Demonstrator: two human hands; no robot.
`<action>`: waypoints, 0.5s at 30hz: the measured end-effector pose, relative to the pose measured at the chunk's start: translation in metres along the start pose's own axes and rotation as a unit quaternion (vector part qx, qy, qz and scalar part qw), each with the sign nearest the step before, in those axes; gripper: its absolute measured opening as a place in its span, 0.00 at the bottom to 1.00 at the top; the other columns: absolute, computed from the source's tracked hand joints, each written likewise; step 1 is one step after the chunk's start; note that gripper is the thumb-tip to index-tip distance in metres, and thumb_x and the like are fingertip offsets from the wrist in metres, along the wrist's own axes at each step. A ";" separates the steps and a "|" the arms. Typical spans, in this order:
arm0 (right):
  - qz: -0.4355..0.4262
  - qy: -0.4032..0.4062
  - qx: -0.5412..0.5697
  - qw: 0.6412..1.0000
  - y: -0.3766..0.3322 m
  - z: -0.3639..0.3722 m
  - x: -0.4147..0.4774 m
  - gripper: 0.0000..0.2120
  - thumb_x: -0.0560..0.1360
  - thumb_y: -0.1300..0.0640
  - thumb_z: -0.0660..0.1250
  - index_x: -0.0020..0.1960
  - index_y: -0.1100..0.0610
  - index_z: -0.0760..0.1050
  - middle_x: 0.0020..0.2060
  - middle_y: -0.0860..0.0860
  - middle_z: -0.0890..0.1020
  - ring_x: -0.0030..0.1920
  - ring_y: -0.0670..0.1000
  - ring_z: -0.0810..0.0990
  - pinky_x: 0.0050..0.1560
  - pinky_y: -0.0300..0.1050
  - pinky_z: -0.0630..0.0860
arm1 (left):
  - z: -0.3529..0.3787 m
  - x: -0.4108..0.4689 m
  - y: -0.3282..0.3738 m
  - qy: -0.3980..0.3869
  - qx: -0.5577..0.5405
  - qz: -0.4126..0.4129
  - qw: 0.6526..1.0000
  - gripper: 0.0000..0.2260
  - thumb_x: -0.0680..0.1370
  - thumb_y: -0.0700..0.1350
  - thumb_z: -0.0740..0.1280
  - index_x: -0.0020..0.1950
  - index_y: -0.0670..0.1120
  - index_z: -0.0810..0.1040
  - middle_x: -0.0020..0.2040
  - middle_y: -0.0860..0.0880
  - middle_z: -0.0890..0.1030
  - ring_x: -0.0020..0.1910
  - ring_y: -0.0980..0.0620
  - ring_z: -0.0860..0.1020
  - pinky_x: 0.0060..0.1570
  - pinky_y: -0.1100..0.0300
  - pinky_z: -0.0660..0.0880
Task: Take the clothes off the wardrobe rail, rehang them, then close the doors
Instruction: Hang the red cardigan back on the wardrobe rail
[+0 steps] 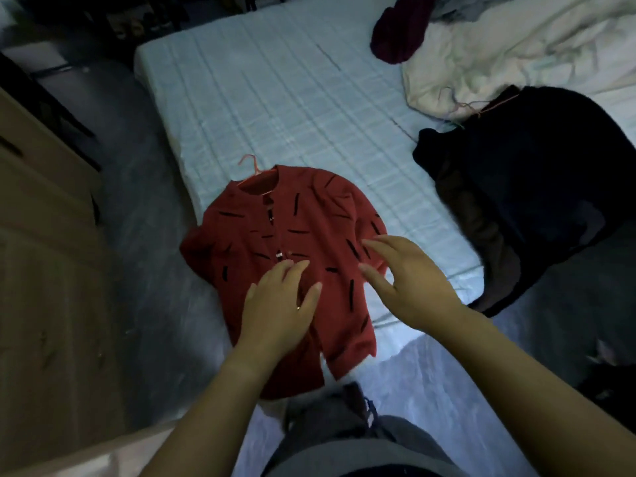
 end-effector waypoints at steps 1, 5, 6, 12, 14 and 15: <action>-0.005 -0.009 -0.003 1.000 0.003 -0.003 0.022 0.29 0.74 0.39 0.52 0.64 0.57 0.74 0.60 0.55 0.78 0.61 0.55 0.74 0.62 0.48 0.69 | 0.000 0.019 -0.004 -0.005 0.007 -0.007 1.000 0.32 0.73 0.65 0.46 0.70 0.52 0.68 0.69 0.51 0.70 0.68 0.50 0.68 0.65 0.41 0.66; -0.043 -0.068 -0.017 0.997 0.016 0.009 0.094 0.30 0.74 0.38 0.51 0.64 0.56 0.74 0.59 0.54 0.78 0.60 0.54 0.74 0.61 0.44 0.68 | 0.002 0.087 -0.028 -0.014 0.045 -0.040 0.998 0.27 0.76 0.63 0.51 0.70 0.52 0.68 0.72 0.49 0.66 0.72 0.49 0.63 0.67 0.40 0.62; -0.061 -0.091 -0.025 0.994 0.020 0.017 0.110 0.30 0.74 0.39 0.51 0.64 0.56 0.74 0.59 0.55 0.78 0.60 0.54 0.75 0.61 0.44 0.69 | 0.006 0.105 -0.038 -0.022 0.050 -0.051 0.997 0.25 0.77 0.61 0.54 0.70 0.52 0.68 0.74 0.48 0.64 0.73 0.48 0.61 0.68 0.40 0.61; -0.171 -0.205 -0.103 0.958 0.060 0.067 0.238 0.23 0.76 0.44 0.59 0.62 0.59 0.75 0.56 0.57 0.79 0.56 0.59 0.78 0.56 0.48 0.74 | 0.005 0.227 -0.110 -0.044 0.068 -0.154 0.985 0.21 0.79 0.56 0.58 0.70 0.50 0.68 0.72 0.46 0.66 0.70 0.46 0.64 0.66 0.42 0.65; -0.167 -0.246 -0.103 0.949 0.075 0.088 0.282 0.24 0.76 0.44 0.59 0.66 0.57 0.71 0.60 0.55 0.76 0.60 0.57 0.74 0.59 0.48 0.70 | 0.008 0.250 -0.130 -0.054 0.070 -0.185 0.979 0.20 0.79 0.56 0.58 0.69 0.50 0.69 0.69 0.46 0.69 0.67 0.45 0.67 0.63 0.44 0.68; -0.162 -0.259 -0.095 0.948 0.081 0.100 0.302 0.25 0.76 0.43 0.58 0.67 0.56 0.70 0.61 0.54 0.75 0.61 0.57 0.73 0.60 0.47 0.69 | 0.012 0.258 -0.139 -0.061 0.073 -0.197 0.976 0.20 0.79 0.56 0.57 0.68 0.50 0.69 0.68 0.47 0.70 0.66 0.45 0.69 0.61 0.46 0.69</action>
Point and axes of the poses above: each hand's wrist, its own x-axis towards the middle knuckle, its own z-axis out of the palm, y = z × x, the point moved 9 cm from there along x, towards the middle knuckle
